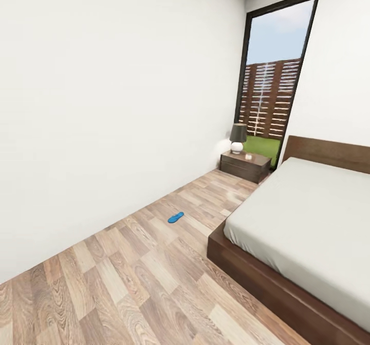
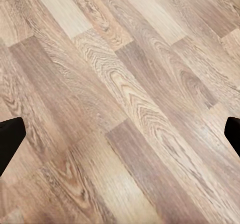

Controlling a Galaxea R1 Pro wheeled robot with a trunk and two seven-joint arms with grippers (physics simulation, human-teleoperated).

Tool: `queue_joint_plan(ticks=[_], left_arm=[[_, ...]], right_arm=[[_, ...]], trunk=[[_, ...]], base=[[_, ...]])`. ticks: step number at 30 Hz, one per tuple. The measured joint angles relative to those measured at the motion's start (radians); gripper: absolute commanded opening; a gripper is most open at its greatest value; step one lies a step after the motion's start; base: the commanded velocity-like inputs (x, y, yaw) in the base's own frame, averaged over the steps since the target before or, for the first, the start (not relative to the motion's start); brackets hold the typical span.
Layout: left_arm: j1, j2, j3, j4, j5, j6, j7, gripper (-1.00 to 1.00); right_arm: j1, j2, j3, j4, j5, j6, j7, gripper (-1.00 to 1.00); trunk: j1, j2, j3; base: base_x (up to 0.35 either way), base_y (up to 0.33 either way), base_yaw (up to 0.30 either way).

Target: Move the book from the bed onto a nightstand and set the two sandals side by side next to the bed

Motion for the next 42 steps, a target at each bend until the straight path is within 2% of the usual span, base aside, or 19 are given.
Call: queue_joint_plan(ticks=[35, 42], left_arm=[[0.0, 0.0, 0.0, 0.002, 0.0, 0.001, -0.001, 1.0], [0.0, -0.001, 0.0, 0.039, -0.001, 0.0, -0.001, 1.0]], right_arm=[[0.0, 0.001, 0.0, 0.0, 0.0, 0.0, 0.0, 1.0], [0.0, 0.001, 0.0, 0.0, 0.0, 0.0, 0.0, 1.0]], trunk=[[0.0, 0.0, 0.0], [0.0, 0.0, 0.0]], base=[[0.0, 0.0, 0.276], [0.0, 0.0, 0.293]])
